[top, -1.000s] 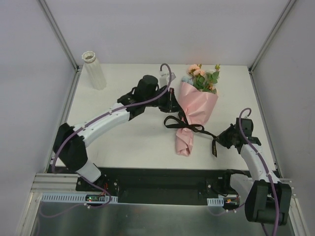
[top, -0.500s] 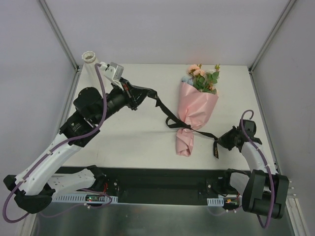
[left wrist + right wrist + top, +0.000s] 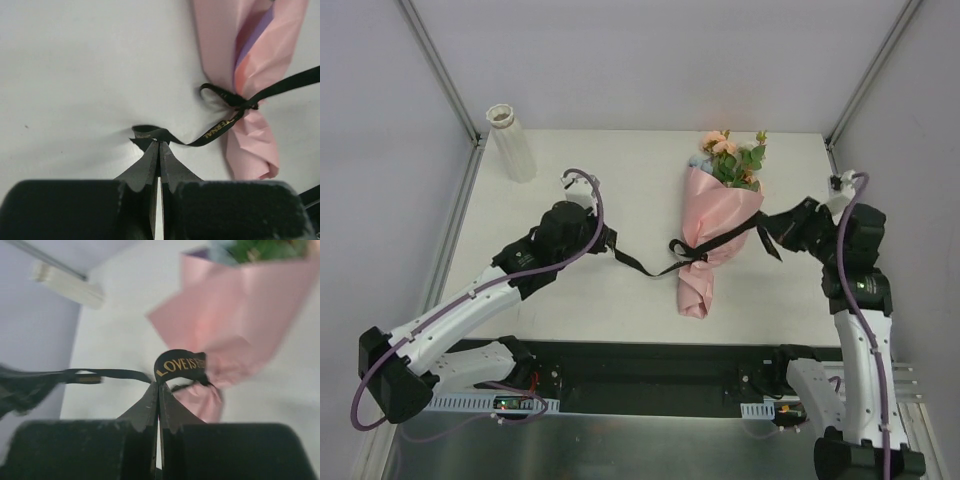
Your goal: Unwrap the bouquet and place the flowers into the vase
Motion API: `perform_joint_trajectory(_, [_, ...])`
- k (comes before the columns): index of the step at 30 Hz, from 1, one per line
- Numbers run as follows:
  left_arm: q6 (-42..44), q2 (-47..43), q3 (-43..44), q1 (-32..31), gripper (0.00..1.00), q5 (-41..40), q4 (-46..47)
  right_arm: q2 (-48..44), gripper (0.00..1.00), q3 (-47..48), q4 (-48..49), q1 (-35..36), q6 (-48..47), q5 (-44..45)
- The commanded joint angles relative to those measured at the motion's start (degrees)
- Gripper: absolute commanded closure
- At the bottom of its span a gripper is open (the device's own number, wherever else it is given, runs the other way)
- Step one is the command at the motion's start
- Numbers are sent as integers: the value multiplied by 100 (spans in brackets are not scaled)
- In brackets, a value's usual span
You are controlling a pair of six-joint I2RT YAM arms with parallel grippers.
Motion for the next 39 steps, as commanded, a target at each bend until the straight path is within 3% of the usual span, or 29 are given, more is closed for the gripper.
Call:
perform_joint_trajectory(1, [-463, 264, -254, -2, 100, -445, -90, -263, 99, 1452, -257, 457, -271, -512])
perform_joint_trajectory(5, [-691, 520, -333, 16, 100, -332, -90, -44, 99, 3148, -1188, 458, -199, 32])
perform_joint_trajectory(8, [-736, 511, -333, 25, 100, -270, -90, -175, 99, 3879, -1646, 466, -296, 892])
perform_joint_trajectory(9, [-718, 407, -316, 33, 100, -304, -99, -245, 99, 3941, -1838, 466, -305, 1547])
perform_joint_trajectory(11, [-613, 213, -193, 51, 100, -428, -117, -421, 99, 3837, -2085, 466, -235, 2375])
perform_joint_trajectory(12, [-543, -40, -132, 68, 100, -471, -134, -491, 99, 3715, -2269, 458, -174, 3406])
perform_joint_trajectory(14, [-289, -331, 97, 68, 100, -620, -134, -728, 99, 3347, -2585, 466, 160, 4431])
perform_joint_trajectory(15, [-192, -585, 184, 69, 100, -691, -126, -834, 98, 3196, -2839, 466, 318, 5385])
perform_joint_trajectory(18, [300, -920, 702, 60, 100, -710, -108, -1282, 94, 2336, -2903, 466, 740, 6279])
perform_joint_trajectory(20, [782, -1009, 1124, 60, 100, -447, -20, -1563, 92, 1766, -2947, 466, 968, 6317])
perform_joint_trajectory(23, [1056, -1080, 1599, 68, 100, -218, 164, -1880, 96, 1246, -3035, 466, 1075, 5783])
perform_joint_trajectory(25, [1127, -1027, 1784, 68, 100, 230, 522, -2126, 99, 613, -2703, 466, 761, 4626])
perform_joint_trajectory(26, [1128, -905, 1855, 60, 100, 405, 620, -2170, 99, 437, -2301, 466, 280, 3420])
perform_joint_trajectory(28, [971, -729, 2074, 68, 100, 740, 866, -2267, 99, -12, -1895, 466, 13, 2297])
perform_joint_trajectory(32, [452, -238, 2242, 60, 100, 1311, 1620, -2127, 99, -339, -350, 493, -629, -1073])
perform_joint_trajectory(39, [-620, 905, 2847, 68, 100, 2577, 1965, -1487, 99, 680, 128, 1089, -1052, -2340])
